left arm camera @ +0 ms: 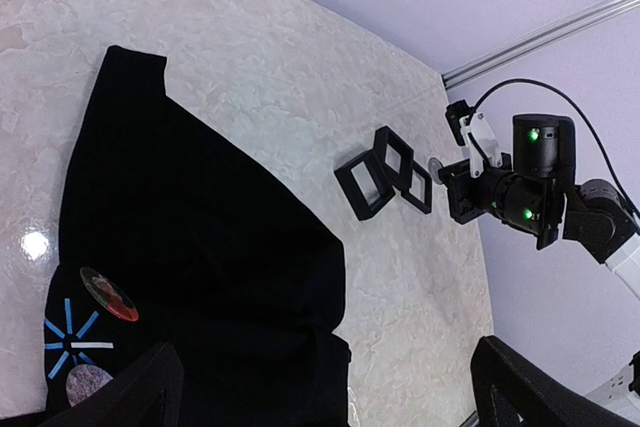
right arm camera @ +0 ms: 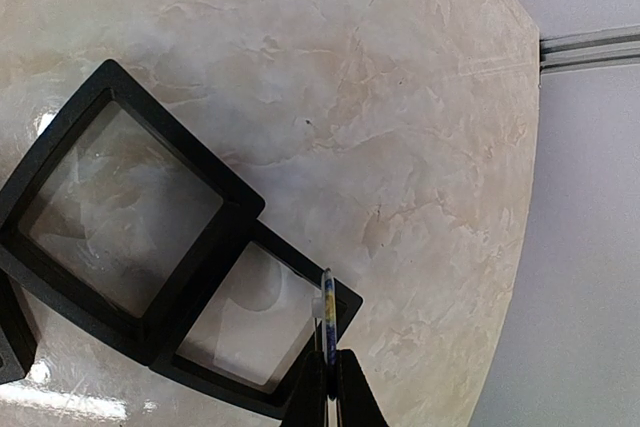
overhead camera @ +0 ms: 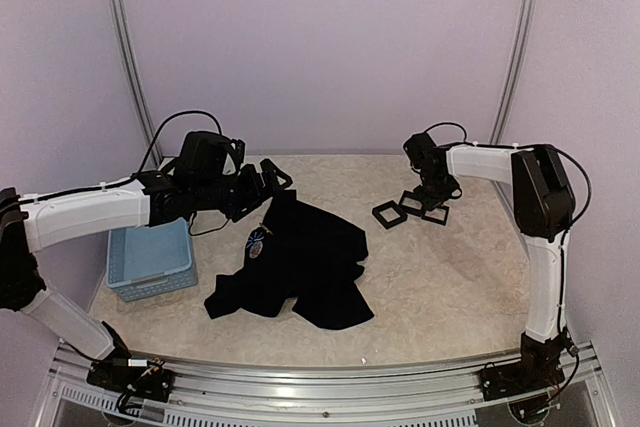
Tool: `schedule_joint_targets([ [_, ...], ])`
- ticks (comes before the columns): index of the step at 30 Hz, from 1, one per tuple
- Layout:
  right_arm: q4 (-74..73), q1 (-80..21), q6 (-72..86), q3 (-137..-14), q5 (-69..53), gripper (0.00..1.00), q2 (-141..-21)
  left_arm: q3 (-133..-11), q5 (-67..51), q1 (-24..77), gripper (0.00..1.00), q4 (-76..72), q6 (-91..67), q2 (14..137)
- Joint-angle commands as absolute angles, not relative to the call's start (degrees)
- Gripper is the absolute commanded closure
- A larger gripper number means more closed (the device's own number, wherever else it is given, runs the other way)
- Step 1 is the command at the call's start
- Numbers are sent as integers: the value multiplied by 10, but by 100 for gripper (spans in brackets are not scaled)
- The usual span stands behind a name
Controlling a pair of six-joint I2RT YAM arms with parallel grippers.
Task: Remove the brooch from the garment
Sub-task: Place the brooch in the brooch box.
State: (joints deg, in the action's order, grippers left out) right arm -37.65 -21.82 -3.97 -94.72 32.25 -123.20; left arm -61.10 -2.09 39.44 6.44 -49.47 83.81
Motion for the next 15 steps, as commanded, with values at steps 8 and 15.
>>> schedule_joint_targets([
  [8,-383,-212,-42,-922,330,100,-1249,-602,-39,385,1,61,-478,821],
  [15,-388,-212,-41,-934,340,100,-1263,-600,-37,385,1,61,-479,819],
])
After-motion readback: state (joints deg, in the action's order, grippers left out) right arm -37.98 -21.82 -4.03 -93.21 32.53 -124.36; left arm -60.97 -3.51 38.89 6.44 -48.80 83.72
